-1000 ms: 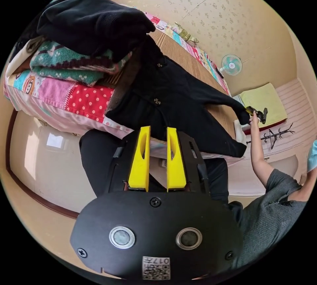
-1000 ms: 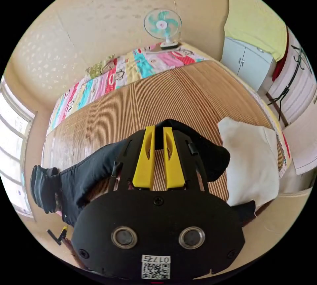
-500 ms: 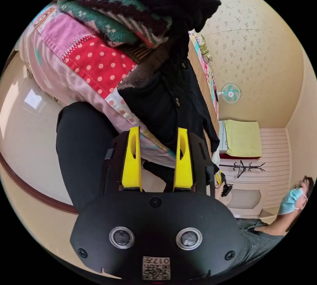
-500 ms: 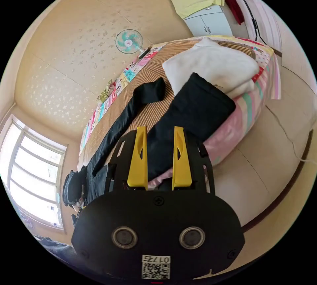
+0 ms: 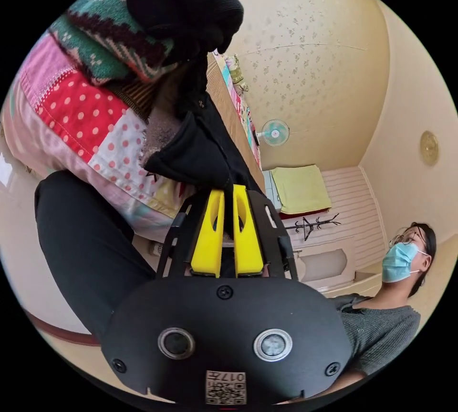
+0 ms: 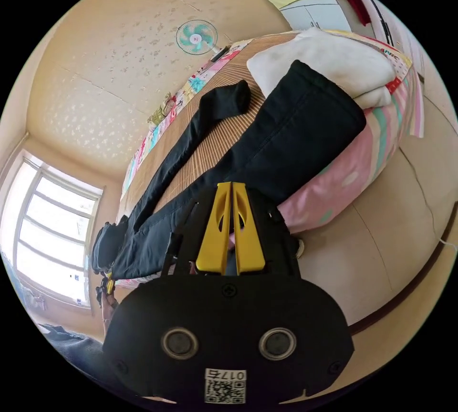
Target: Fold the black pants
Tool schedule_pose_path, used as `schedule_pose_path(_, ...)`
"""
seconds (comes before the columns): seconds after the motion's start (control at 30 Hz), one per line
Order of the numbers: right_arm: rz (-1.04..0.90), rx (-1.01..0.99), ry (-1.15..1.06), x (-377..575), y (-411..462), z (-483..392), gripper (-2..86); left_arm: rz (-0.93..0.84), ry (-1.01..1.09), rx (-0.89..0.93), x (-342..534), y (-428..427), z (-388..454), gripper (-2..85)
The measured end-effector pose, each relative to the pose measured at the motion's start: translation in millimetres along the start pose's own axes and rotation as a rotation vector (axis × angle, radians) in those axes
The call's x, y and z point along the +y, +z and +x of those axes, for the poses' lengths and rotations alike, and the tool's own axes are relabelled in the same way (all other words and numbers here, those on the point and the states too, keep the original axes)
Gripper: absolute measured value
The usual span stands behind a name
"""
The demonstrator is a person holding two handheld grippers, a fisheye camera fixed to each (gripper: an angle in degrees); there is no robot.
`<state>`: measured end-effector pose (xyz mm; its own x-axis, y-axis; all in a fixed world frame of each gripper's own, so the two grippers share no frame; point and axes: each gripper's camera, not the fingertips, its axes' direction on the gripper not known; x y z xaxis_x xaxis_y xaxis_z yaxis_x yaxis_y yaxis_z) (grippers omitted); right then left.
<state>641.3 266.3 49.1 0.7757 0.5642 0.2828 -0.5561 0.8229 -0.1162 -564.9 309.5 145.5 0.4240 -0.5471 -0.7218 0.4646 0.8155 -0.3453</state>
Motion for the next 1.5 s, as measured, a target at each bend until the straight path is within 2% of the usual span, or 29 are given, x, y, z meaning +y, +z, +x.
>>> schedule_pose_path(0.13, 0.085, 0.12, 0.139, 13.0, -24.5, 21.4, 3.1, -0.048, 0.082, -0.184, 2.8, -2.6, 27.6, 3.1)
schedule_pose_path(0.2, 0.103, 0.193, 0.24, 27.9, -33.9, 46.9, 9.3, -0.072, 0.103, -0.236, 4.6, 2.5, 31.2, 3.3)
schedule_pose_path(0.3, 0.119, 0.085, 0.297, 41.9, -33.3, 74.9, 14.6, -0.068, 0.088, -0.253, 8.5, 6.1, 28.0, 3.6)
schedule_pose_path(0.37, 0.113, -0.004, 0.292, 40.7, -22.9, 85.5, 14.2, -0.058, 0.072, -0.236, 9.7, 8.2, 23.7, 3.7)
schedule_pose_path(0.47, 0.023, 0.006, 0.337, 27.3, 5.6, 96.7, 13.1, -0.057, 0.046, -0.212, 8.8, 12.4, 18.2, 3.7)
schedule_pose_path(0.53, -0.003, -0.065, 0.293, 21.5, 16.4, 92.1, 9.9, -0.053, 0.037, -0.199, 9.1, 14.0, 17.0, 3.8)
schedule_pose_path(0.63, 0.005, -0.008, 0.219, 21.2, 15.4, 73.1, 5.9, -0.049, 0.022, -0.195, 13.9, 15.4, 16.0, 3.9)
schedule_pose_path(0.77, 0.213, -0.16, 0.098, 28.0, -41.2, 27.7, 3.7, -0.04, 0.054, -0.093, 26.3, 11.3, 25.1, 3.5)
schedule_pose_path(0.87, 0.384, -0.093, -0.044, 6.9, -87.8, -35.2, 3.2, 0.012, 0.114, 0.051, 23.4, 6.6, 47.8, 3.2)
schedule_pose_path(0.93, 0.433, -0.067, -0.102, -26.0, -96.8, -73.0, 3.1, 0.026, 0.144, 0.022, 6.6, 12.4, 69.5, 3.2)
schedule_pose_path(1.03, 0.318, -0.002, -0.149, -122.3, -60.0, -137.6, 3.5, 0.077, 0.179, -0.092, -36.3, 42.6, 105.0, 3.6)
schedule_pose_path(1.17, -0.01, 0.189, -0.137, -263.3, 89.0, -213.5, 5.8, 0.242, 0.118, -0.217, -98.1, 113.0, 119.3, 5.2)
schedule_pose_path(1.27, -0.094, 0.313, -0.155, -282.1, 165.8, -248.0, 13.0, 0.422, 0.176, -0.352, -98.1, 152.0, 136.3, 9.4)
schedule_pose_path(1.33, -0.055, 0.24, -0.245, -259.5, 180.1, -274.5, 13.9, 0.49, 0.281, -0.445, -80.2, 169.4, 158.2, 9.5)
schedule_pose_path(1.4, -0.055, 0.115, -0.438, -210.3, 202.5, -304.8, 12.3, 0.449, 0.413, -0.476, -64.0, 193.8, 173.8, 8.9)
schedule_pose_path(1.5, -0.189, 0.088, -0.616, -149.0, 258.5, -322.8, 9.3, 0.133, 0.571, -0.544, -67.5, 260.1, 177.0, 6.4)
